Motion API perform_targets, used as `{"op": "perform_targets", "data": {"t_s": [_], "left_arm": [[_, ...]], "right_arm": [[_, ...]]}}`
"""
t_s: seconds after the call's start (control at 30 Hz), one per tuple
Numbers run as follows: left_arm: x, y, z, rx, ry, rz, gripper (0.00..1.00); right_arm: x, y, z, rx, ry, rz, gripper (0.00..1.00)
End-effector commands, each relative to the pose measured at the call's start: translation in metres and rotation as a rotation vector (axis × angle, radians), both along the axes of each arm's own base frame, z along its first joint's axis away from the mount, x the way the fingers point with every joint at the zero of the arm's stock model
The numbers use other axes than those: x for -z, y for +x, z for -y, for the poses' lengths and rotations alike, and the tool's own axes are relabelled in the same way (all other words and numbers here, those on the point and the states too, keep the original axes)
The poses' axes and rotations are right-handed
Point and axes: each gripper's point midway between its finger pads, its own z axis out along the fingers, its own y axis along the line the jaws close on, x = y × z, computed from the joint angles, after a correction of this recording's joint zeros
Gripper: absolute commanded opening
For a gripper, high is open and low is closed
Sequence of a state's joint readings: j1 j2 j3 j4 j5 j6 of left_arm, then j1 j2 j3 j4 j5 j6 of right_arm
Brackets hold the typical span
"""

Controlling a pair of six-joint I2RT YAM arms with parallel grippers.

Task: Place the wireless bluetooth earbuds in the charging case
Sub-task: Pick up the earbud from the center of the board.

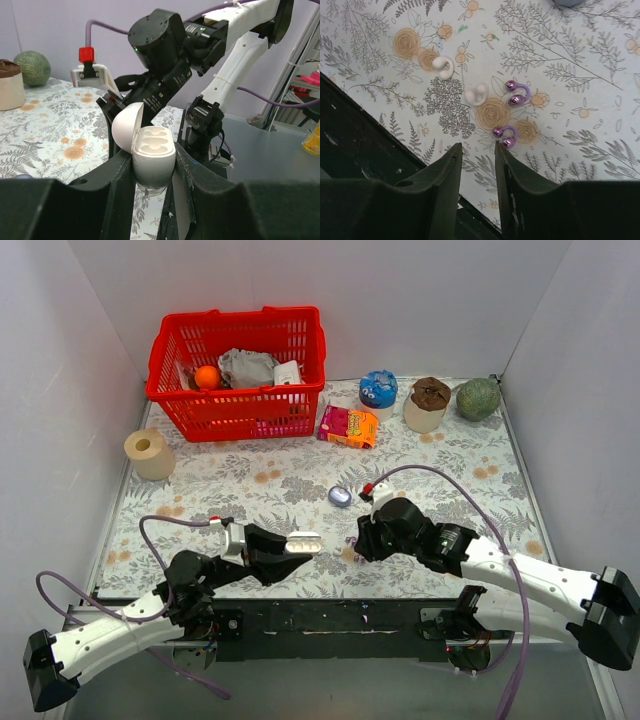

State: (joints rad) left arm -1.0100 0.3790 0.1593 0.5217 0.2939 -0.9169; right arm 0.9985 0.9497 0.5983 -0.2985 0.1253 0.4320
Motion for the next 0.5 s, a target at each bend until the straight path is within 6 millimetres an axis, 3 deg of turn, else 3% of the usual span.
{"op": "perform_targets", "data": {"t_s": [0.0,0.27,0.47], "left_arm": [[-0.011,0.009,-0.015,-0.081,-0.095,0.009,0.00],[-0.002,0.012,-0.024,-0.122,-0.079,-0.025,0.00],[-0.002,0.010,-0.025,-0.121,-0.070,-0.022,0.00]], "right_arm": [[-0.007,-0.001,-0.033,-0.071,0.100,-0.025,0.39],[0.025,0.007,-0.046,-0.051,0.026,-0.096,0.31],[0.036,0.011,-0.054,-0.012,0.030,-0.134,0.35]]}}
